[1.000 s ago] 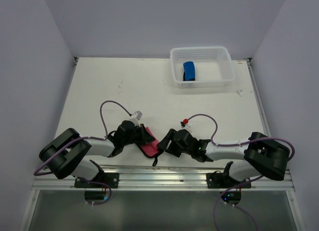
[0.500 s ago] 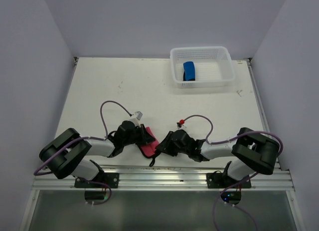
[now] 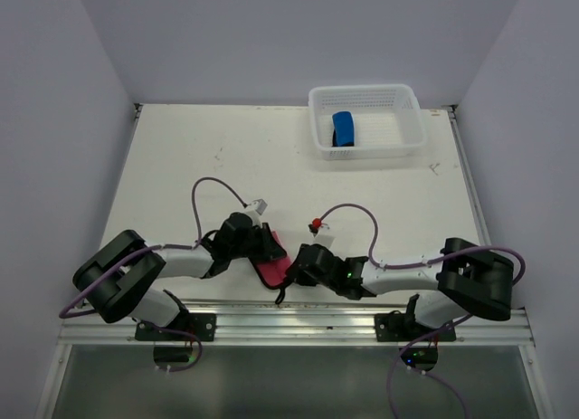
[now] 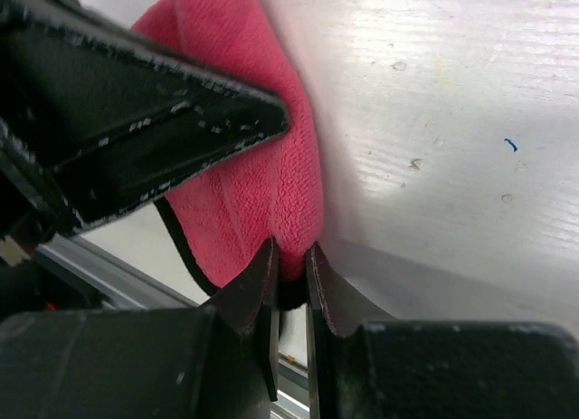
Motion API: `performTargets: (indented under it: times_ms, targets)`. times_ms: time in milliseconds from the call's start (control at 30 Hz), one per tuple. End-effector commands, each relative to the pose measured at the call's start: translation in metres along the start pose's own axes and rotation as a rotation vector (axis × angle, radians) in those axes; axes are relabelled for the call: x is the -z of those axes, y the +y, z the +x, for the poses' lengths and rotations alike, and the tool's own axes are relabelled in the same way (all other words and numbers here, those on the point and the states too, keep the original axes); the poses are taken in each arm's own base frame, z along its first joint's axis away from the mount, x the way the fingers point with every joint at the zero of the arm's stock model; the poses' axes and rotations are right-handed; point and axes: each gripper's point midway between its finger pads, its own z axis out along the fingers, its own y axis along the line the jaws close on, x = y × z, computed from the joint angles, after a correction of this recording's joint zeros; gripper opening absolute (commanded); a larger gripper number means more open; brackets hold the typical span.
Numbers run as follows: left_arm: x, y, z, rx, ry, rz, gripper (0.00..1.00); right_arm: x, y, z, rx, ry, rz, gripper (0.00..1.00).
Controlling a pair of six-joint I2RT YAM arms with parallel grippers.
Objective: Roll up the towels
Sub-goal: Roll the towel
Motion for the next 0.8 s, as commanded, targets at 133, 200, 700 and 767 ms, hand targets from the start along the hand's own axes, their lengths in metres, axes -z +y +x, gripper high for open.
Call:
performTargets:
  times_ms: [133,200,700,767]
  targets:
    - [-0.004,-0.007,-0.031,-0.060,0.006,-0.085,0.18,0.016,-0.013,-0.014,0.290,-0.153,0.146,0.00]
    - [-0.004,-0.016,-0.045,-0.069,-0.013,-0.074,0.19,0.018,-0.016,-0.019,0.321,-0.179,0.172,0.00]
    - [0.050,-0.015,-0.052,-0.022,-0.091,-0.140,0.20,0.030,-0.016,-0.030,0.402,-0.267,0.253,0.00]
    - [0.060,-0.017,-0.050,-0.023,-0.109,-0.127,0.18,0.029,-0.016,-0.029,0.400,-0.265,0.251,0.00]
